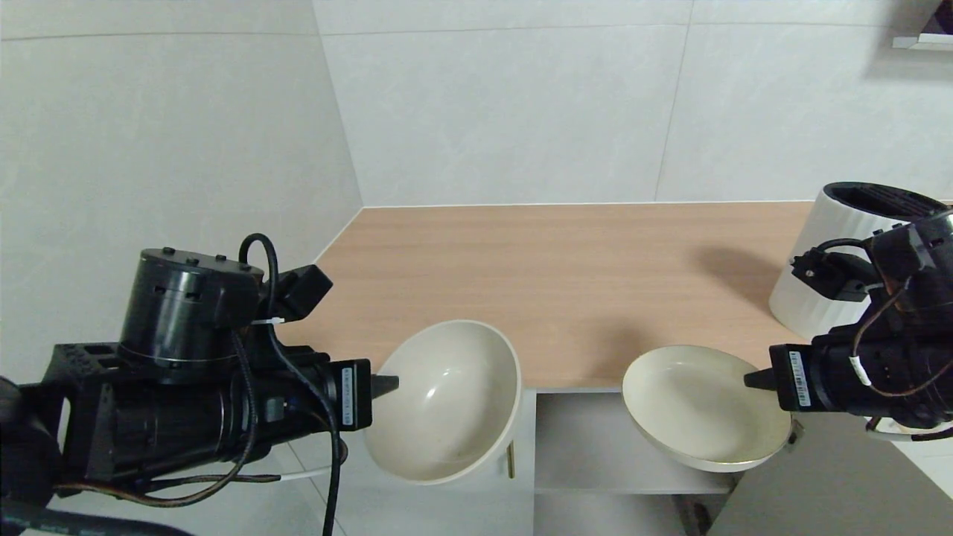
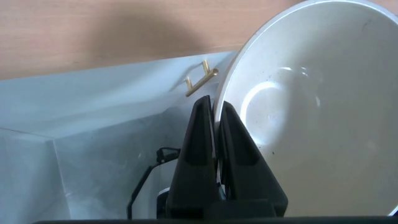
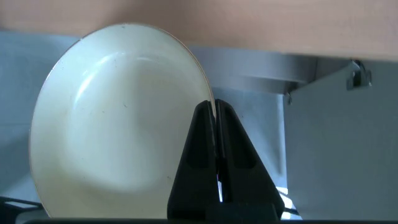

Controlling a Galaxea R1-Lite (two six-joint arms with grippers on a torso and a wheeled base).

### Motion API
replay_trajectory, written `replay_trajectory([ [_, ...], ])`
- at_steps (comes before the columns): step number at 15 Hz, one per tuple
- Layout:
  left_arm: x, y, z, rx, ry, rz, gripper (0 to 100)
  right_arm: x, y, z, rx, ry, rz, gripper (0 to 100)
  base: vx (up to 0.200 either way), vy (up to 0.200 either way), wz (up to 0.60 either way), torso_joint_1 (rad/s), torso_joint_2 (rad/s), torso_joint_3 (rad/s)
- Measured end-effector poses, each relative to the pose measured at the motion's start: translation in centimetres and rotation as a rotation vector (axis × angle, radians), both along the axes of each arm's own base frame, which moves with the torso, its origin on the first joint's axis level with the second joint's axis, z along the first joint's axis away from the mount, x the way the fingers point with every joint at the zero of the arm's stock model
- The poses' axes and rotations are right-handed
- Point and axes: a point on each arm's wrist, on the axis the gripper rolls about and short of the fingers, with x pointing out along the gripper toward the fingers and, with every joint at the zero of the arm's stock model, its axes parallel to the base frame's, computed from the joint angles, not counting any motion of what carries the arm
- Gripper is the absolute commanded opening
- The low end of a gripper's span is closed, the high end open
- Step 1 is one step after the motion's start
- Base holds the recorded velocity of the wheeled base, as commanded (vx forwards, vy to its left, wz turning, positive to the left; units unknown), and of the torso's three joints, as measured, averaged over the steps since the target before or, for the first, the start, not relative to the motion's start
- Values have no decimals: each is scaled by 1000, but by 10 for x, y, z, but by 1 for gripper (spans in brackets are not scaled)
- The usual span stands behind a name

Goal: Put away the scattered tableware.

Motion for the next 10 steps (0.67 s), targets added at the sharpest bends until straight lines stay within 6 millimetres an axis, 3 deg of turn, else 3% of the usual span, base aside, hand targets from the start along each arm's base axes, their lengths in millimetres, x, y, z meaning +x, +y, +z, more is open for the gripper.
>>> replay_trajectory([
  [4,5,-4,-8,16,25,-1,0,0,0,-1,5,-11,-1,0,-200,0,0,12,4,-4],
  [10,8,-6,-11,22,36,-2,0,2,0,-3,2,-5,-2,0,0,0,0,0,0,0],
])
